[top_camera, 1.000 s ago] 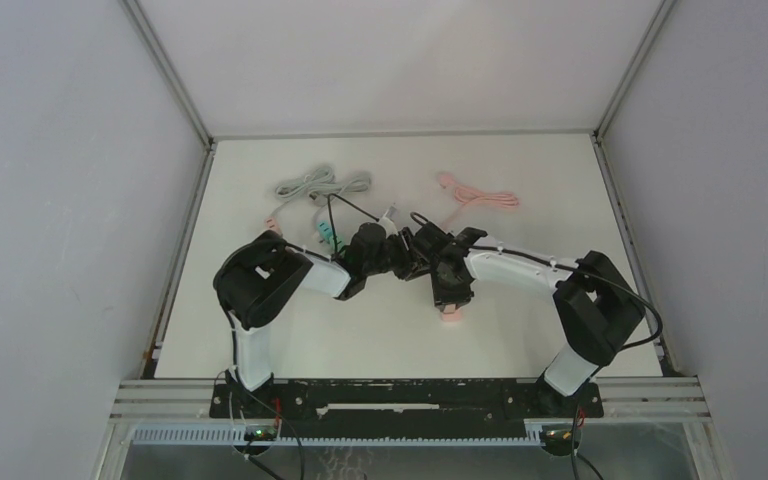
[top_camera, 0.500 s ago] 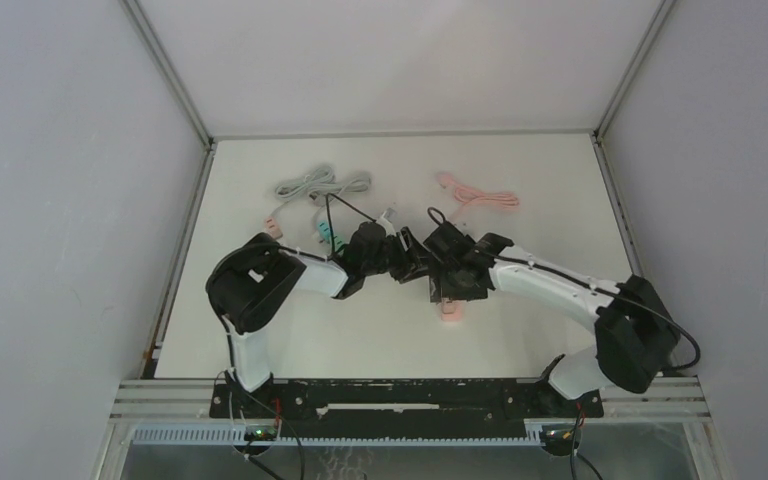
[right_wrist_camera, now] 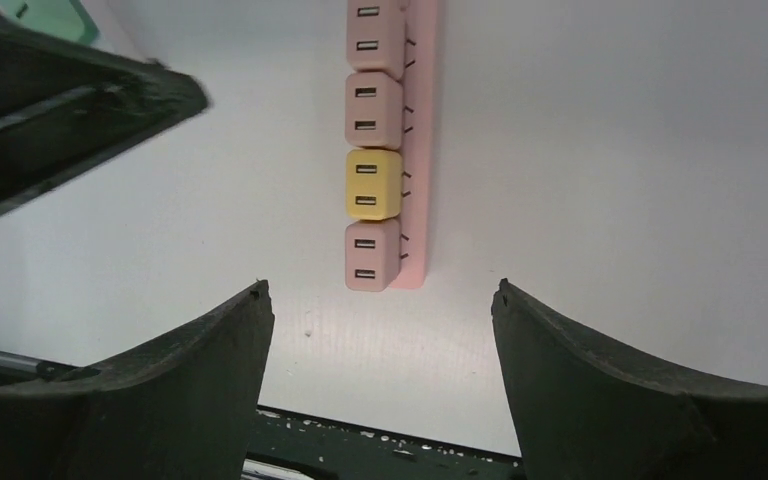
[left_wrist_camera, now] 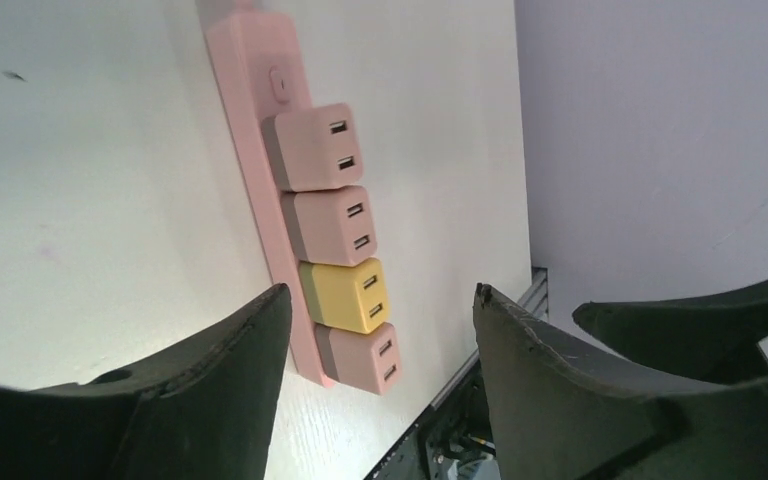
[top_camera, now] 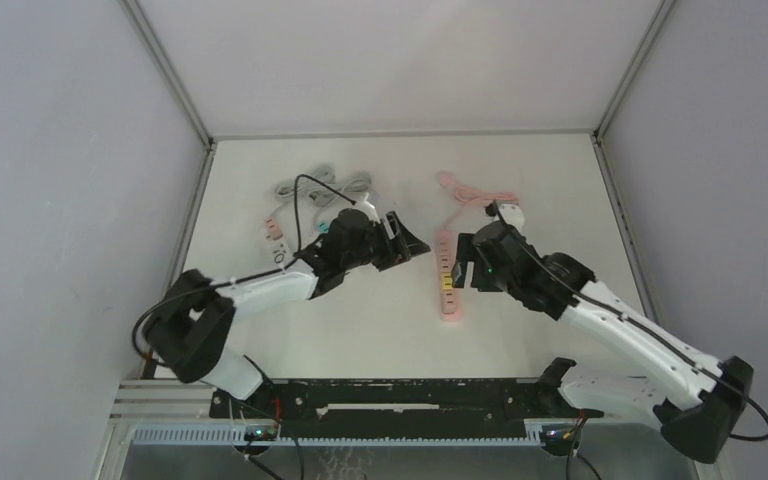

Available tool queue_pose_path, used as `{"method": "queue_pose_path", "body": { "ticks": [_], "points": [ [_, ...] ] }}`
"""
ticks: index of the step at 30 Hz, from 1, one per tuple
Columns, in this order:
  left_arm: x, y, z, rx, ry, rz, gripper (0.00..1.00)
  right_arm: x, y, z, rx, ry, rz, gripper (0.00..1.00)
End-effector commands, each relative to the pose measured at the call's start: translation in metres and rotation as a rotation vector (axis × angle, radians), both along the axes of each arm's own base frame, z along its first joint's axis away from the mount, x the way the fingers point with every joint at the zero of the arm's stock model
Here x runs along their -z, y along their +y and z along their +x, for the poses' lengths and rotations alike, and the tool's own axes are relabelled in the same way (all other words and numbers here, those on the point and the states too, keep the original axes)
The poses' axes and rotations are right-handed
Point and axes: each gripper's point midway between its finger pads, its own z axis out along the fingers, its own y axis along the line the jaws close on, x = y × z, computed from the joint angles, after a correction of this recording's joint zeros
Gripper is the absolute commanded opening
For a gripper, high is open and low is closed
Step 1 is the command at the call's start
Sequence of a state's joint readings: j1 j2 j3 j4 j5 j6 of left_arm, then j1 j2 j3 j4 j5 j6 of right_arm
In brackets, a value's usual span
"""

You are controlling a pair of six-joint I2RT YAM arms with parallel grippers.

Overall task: Insert the plug
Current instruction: Reset both arms

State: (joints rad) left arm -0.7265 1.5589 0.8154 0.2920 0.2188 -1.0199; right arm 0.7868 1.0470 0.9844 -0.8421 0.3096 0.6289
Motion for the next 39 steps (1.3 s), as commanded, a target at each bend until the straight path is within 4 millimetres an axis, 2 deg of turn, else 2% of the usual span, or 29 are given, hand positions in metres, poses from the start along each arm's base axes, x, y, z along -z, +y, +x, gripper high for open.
{"method": "queue_pose_path", "body": {
  "ticks": [1,6,12,16,21,23,25,31,39],
  "points": [
    [-0.043,0.042,0.002,-0.097,-0.163,0.121,0.72,-0.023,-0.032,0.001,0.061,-0.125,-0.001,0.87],
    [-0.076,0.105,-0.007,-0.234,-0.28,0.241,0.77,-0.05,-0.067,-0.002,0.133,-0.268,0.048,0.92],
    [-0.113,0.175,-0.027,-0.343,-0.374,0.302,0.87,-0.072,-0.098,-0.013,0.181,-0.4,0.067,0.97],
    [-0.143,0.233,-0.047,-0.497,-0.461,0.384,1.0,-0.087,-0.121,-0.021,0.219,-0.49,0.055,0.97],
    [-0.177,0.297,-0.082,-0.689,-0.574,0.405,1.0,-0.107,-0.154,-0.035,0.308,-0.62,0.054,1.0],
    [-0.182,0.319,-0.094,-0.766,-0.618,0.402,1.0,-0.107,-0.165,-0.039,0.347,-0.652,0.045,1.0],
    [-0.177,0.338,-0.101,-0.838,-0.642,0.416,1.0,-0.103,-0.172,-0.041,0.376,-0.673,0.043,1.0],
    [-0.158,0.372,-0.116,-0.983,-0.66,0.442,1.0,-0.104,-0.185,-0.049,0.421,-0.713,0.063,1.0],
    [-0.144,0.374,-0.113,-0.997,-0.646,0.463,1.0,-0.097,-0.18,-0.046,0.412,-0.689,0.063,1.0]
  ]
}}
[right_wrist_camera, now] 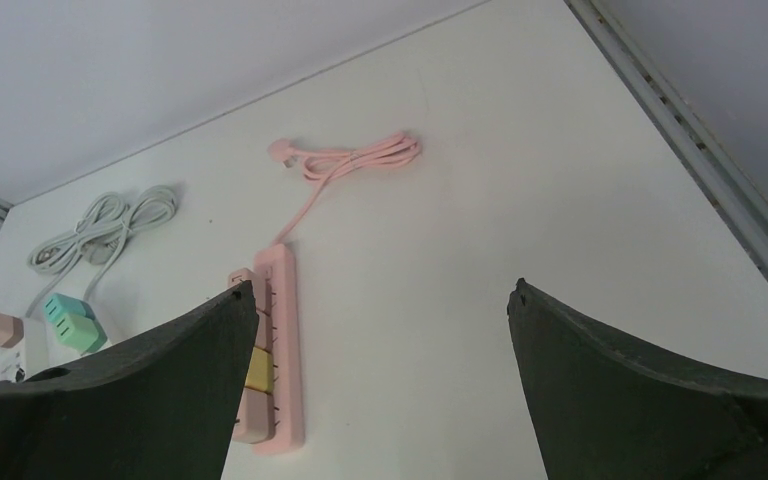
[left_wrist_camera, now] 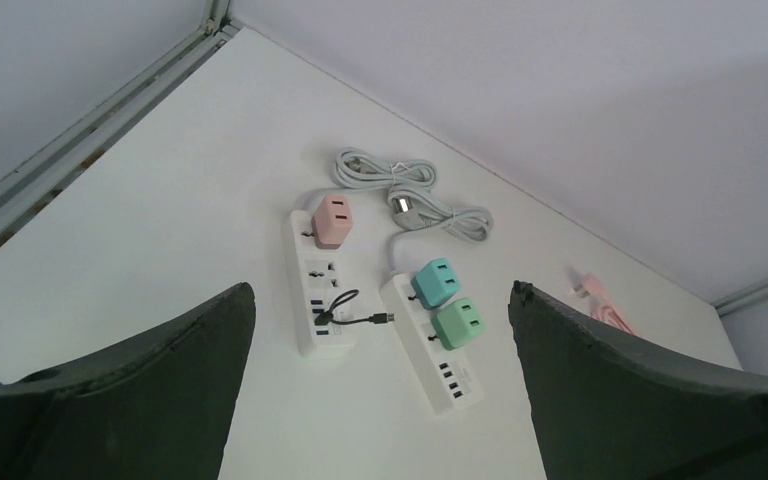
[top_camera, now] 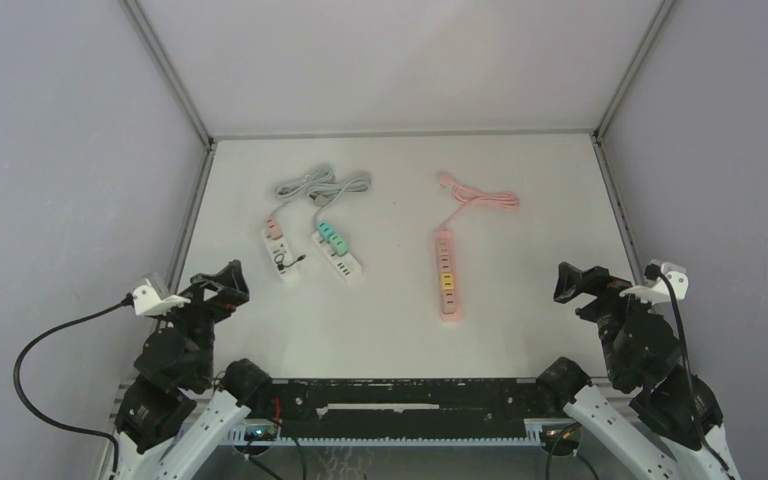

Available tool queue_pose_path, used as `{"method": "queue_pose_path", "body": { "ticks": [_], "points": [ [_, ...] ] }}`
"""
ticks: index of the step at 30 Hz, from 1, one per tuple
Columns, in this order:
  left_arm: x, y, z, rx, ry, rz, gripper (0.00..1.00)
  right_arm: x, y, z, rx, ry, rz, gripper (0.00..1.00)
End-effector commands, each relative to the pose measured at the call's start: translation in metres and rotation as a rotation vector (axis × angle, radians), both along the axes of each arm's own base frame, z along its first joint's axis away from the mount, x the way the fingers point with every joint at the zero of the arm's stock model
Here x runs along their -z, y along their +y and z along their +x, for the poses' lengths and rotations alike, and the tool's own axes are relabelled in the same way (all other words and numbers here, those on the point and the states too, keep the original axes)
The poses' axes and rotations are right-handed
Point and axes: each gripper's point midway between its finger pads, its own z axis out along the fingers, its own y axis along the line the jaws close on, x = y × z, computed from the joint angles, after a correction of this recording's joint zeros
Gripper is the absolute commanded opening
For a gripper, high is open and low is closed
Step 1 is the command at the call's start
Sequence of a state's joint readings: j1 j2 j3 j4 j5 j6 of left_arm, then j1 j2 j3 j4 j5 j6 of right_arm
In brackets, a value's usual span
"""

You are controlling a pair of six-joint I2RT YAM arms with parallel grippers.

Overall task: Insert the plug
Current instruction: Reset both arms

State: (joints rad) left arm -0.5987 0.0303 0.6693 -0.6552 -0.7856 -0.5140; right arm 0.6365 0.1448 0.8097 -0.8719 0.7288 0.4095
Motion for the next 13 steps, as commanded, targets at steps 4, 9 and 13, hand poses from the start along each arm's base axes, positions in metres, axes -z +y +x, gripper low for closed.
{"method": "queue_pose_path", "body": {
  "ticks": [4,9,13],
  "points": [
    [0.0019,0.0084,0.0028,-0.056,0.022,0.045,1.0,0.0019,0.0008,0.0042,0.015,0.016,-0.011,1.0],
    [0.0024,0.0081,0.0025,-0.054,0.021,0.044,1.0,0.0036,0.0004,0.0046,0.019,0.022,-0.016,1.0],
    [0.0024,0.0092,0.0016,-0.057,0.015,0.036,1.0,0.0034,0.0004,0.0051,0.021,0.024,-0.017,1.0]
  ]
}}
